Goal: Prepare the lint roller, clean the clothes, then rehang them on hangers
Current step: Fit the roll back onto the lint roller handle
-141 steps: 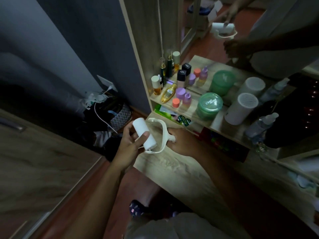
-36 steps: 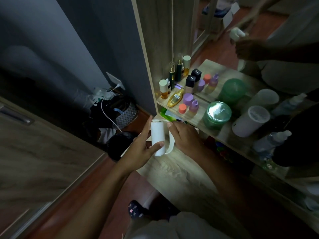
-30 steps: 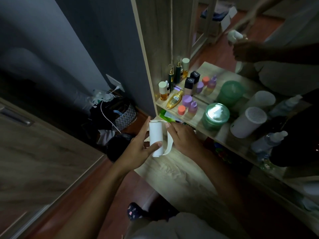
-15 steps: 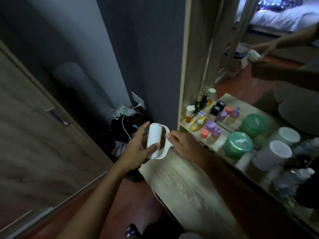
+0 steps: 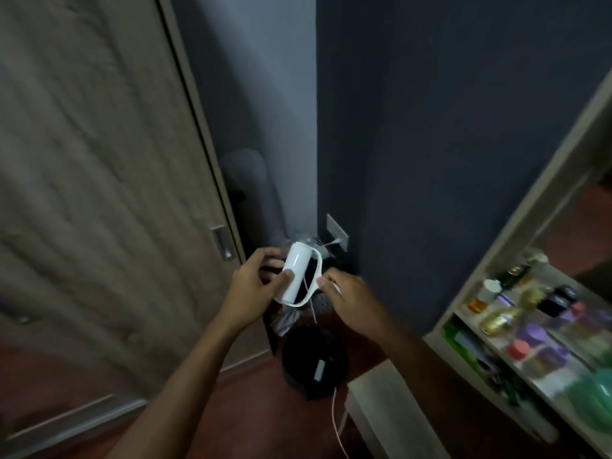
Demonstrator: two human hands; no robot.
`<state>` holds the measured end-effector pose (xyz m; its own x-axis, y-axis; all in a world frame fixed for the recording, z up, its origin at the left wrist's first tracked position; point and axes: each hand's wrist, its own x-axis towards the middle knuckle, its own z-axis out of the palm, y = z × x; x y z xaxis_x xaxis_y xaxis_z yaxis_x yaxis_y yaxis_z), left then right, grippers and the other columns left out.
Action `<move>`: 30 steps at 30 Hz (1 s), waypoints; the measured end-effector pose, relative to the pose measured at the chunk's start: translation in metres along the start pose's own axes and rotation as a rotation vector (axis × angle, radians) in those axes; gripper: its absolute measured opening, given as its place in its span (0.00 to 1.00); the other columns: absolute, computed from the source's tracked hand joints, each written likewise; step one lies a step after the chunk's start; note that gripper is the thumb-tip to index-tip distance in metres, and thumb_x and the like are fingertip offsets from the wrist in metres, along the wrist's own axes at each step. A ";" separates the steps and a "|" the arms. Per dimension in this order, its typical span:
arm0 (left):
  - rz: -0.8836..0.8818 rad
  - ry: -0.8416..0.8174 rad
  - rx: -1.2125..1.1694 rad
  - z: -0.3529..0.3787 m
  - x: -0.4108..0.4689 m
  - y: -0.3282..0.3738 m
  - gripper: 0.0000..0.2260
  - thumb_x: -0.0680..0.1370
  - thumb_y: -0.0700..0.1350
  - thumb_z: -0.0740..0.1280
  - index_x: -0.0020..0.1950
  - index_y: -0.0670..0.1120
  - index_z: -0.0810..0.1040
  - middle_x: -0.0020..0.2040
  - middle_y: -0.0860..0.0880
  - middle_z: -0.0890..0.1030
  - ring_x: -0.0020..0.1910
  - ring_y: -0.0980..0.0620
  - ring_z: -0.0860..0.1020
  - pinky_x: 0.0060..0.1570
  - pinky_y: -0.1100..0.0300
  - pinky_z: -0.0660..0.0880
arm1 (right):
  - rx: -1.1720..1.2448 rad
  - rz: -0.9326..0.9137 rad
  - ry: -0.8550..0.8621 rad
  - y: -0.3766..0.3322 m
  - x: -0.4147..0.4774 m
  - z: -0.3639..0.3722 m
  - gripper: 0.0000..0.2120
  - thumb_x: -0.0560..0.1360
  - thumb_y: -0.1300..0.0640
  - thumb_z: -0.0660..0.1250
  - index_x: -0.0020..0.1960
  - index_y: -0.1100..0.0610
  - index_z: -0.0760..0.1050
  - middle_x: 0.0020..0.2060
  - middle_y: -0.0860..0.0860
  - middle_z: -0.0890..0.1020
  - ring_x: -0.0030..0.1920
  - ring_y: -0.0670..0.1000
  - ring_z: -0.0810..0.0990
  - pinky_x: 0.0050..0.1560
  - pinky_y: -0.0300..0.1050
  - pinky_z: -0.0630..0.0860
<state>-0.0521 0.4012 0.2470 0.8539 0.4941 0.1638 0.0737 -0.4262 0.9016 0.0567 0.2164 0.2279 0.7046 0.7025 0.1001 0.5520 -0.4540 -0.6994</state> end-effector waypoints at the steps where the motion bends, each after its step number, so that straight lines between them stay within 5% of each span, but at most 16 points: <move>1: -0.012 0.020 0.003 -0.014 0.007 -0.008 0.14 0.74 0.41 0.75 0.55 0.54 0.78 0.46 0.48 0.85 0.39 0.53 0.81 0.42 0.63 0.78 | 0.008 0.025 -0.003 -0.008 0.012 0.012 0.16 0.80 0.37 0.54 0.47 0.47 0.71 0.43 0.46 0.81 0.45 0.51 0.80 0.49 0.56 0.77; 6: -0.080 0.144 0.280 -0.072 0.055 -0.069 0.05 0.75 0.47 0.73 0.47 0.47 0.81 0.38 0.51 0.85 0.40 0.51 0.83 0.47 0.56 0.79 | 0.096 0.222 0.001 -0.041 0.061 0.062 0.17 0.84 0.47 0.57 0.55 0.59 0.75 0.50 0.58 0.83 0.52 0.58 0.80 0.44 0.48 0.70; 11: -0.264 0.175 0.616 -0.094 0.105 -0.128 0.11 0.77 0.53 0.66 0.45 0.45 0.79 0.45 0.42 0.84 0.49 0.38 0.81 0.45 0.50 0.76 | 0.244 0.357 0.100 -0.057 0.099 0.094 0.17 0.85 0.51 0.56 0.57 0.65 0.75 0.53 0.63 0.81 0.55 0.59 0.79 0.39 0.41 0.59; 18: -0.395 0.179 0.738 -0.104 0.179 -0.192 0.18 0.79 0.55 0.63 0.46 0.41 0.81 0.45 0.38 0.83 0.46 0.36 0.82 0.40 0.53 0.73 | 0.364 0.487 -0.032 -0.057 0.151 0.114 0.12 0.83 0.53 0.58 0.61 0.58 0.72 0.50 0.55 0.80 0.48 0.55 0.79 0.41 0.42 0.69; 22: -0.422 0.187 0.790 -0.107 0.204 -0.202 0.20 0.78 0.59 0.62 0.46 0.43 0.83 0.43 0.41 0.83 0.43 0.39 0.82 0.41 0.53 0.77 | 0.315 0.438 -0.095 -0.053 0.173 0.120 0.11 0.80 0.58 0.63 0.62 0.57 0.71 0.45 0.49 0.76 0.39 0.40 0.72 0.33 0.30 0.66; 26: -0.412 0.155 0.889 -0.101 0.211 -0.207 0.18 0.78 0.58 0.64 0.46 0.43 0.82 0.43 0.41 0.83 0.42 0.40 0.82 0.37 0.55 0.72 | 0.363 0.427 -0.107 -0.054 0.190 0.129 0.12 0.78 0.59 0.65 0.61 0.57 0.71 0.49 0.53 0.79 0.45 0.51 0.78 0.39 0.39 0.70; 30: -0.426 0.189 0.928 -0.098 0.210 -0.210 0.18 0.78 0.57 0.63 0.47 0.43 0.83 0.44 0.40 0.84 0.44 0.38 0.82 0.39 0.55 0.72 | 0.363 0.380 -0.150 -0.052 0.204 0.137 0.09 0.77 0.60 0.65 0.57 0.57 0.72 0.43 0.51 0.78 0.42 0.51 0.78 0.38 0.44 0.70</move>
<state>0.0617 0.6687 0.1315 0.5751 0.8173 0.0362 0.7866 -0.5646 0.2499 0.1108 0.4585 0.1881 0.7389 0.6079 -0.2908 0.0627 -0.4917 -0.8685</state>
